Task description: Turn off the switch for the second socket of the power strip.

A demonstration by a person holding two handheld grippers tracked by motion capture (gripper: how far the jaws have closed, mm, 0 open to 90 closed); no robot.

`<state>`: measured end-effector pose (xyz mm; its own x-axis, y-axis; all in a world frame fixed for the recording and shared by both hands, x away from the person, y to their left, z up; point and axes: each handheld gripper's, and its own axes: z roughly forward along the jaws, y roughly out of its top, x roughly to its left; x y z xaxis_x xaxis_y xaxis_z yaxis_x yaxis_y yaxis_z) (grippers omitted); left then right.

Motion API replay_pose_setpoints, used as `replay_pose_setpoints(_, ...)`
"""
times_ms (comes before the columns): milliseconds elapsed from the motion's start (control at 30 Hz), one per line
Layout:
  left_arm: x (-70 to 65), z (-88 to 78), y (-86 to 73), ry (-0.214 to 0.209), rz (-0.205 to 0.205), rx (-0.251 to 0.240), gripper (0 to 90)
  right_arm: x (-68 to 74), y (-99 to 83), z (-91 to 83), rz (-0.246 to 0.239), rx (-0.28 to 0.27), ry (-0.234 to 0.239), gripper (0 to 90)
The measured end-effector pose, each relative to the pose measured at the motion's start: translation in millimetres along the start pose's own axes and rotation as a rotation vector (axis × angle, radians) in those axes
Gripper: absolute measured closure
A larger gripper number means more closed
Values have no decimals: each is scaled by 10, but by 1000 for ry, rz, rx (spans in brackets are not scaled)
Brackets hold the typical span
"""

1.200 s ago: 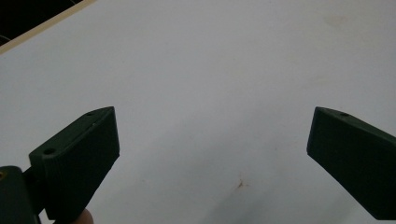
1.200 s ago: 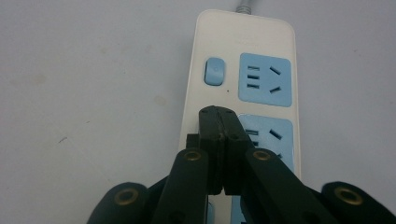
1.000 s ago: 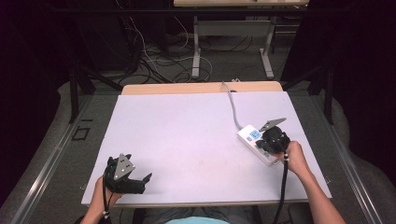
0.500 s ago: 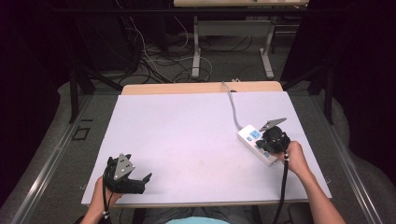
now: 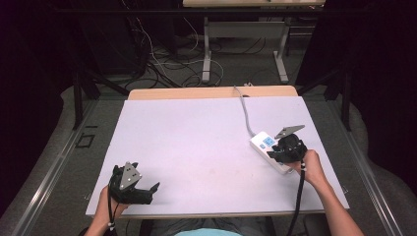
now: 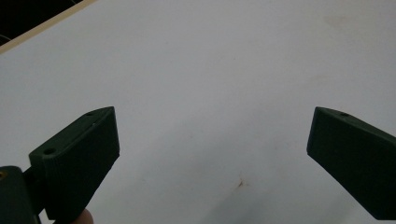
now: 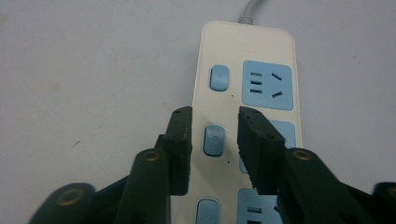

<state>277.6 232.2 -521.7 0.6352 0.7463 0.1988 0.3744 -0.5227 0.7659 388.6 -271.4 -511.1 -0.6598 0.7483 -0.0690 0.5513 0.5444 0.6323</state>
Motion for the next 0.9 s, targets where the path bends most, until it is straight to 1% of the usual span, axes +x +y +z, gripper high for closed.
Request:
replay_pose_setpoints(33, 0, 0, 0, 0, -1, 0, 23, 6, -3, -9, 5, -7, 9, 605)
replay_pose_setpoints(67, 0, 0, 0, 0, 0, 0, 23, 3, -5, -22, -1, -9, 17, 590)
replay_pose_setpoints(100, 0, -1, 0, -2, 2, 1, 23, 10, -3, -31, 5, -18, 9, 566)
replay_pose_setpoints(133, -1, -1, 0, -2, 2, 1, 23, 13, -4, -40, 9, -20, 30, 548)
replay_pose_setpoints(167, -1, -2, 0, -1, 3, 1, 23, 12, -9, -40, 6, -37, 31, 529)
replay_pose_setpoints(200, -1, -2, 0, -1, 2, 1, 23, 16, -5, -58, 6, -31, 26, 511)
replay_pose_setpoints(233, -2, -2, -1, -1, 0, 1, 23, 20, -7, -65, 9, -30, 37, 483)
replay_pose_setpoints(300, -2, -1, -1, 0, -1, 1, 23, 26, -11, -74, 7, -47, 47, 460)
replay_pose_setpoints(333, -2, 0, -2, 0, -2, 1, 23, 27, -7, -92, 1, -37, 43, 437)
replay_pose_setpoints(367, -2, 0, -2, 0, -2, 1, 23, 40, -6, -97, 15, -40, 46, 409)
replay_pose_setpoints(433, 0, -1, -2, 2, -1, 2, 23, 45, -7, -114, 12, -42, 51, 371)
replay_pose_setpoints(467, 4, -2, -2, 2, 2, 4, 23, 49, -5, -118, 11, -48, 62, 348)
replay_pose_setpoints(500, 4, -3, -2, 3, 3, 6, 23, 54, -6, -123, 9, -47, 58, 329)
replay_pose_setpoints(567, 4, -3, -2, 2, 2, 6, 23, 72, -5, -134, 19, -50, 65, 299)
replay_pose_setpoints(600, 4, -2, -2, 2, 2, 5, 23, 70, -6, -141, 8, -50, 64, 282)
replay_pose_setpoints(667, 4, -2, -2, 2, 2, 5, 23, 89, -3, -148, 20, -53, 67, 253)
replay_pose_setpoints(700, 2, -1, -4, 1, 0, 4, 23, 88, -6, -154, 8, -57, 71, 239)
replay_pose_setpoints(800, 1, 1, -7, 0, -7, 4, 23, 103, -4, -179, 9, -61, 71, 205)
replay_pose_setpoints(833, 1, 1, -7, 0, -8, 4, 23, 113, -3, -184, 16, -63, 74, 194)
replay_pose_setpoints(867, 2, 0, -7, 0, -9, 4, 23, 109, -7, -191, 0, -71, 76, 185)
replay_pose_setpoints(900, 1, 0, -8, 0, -9, 3, 23, 118, -8, -199, 5, -71, 77, 175)
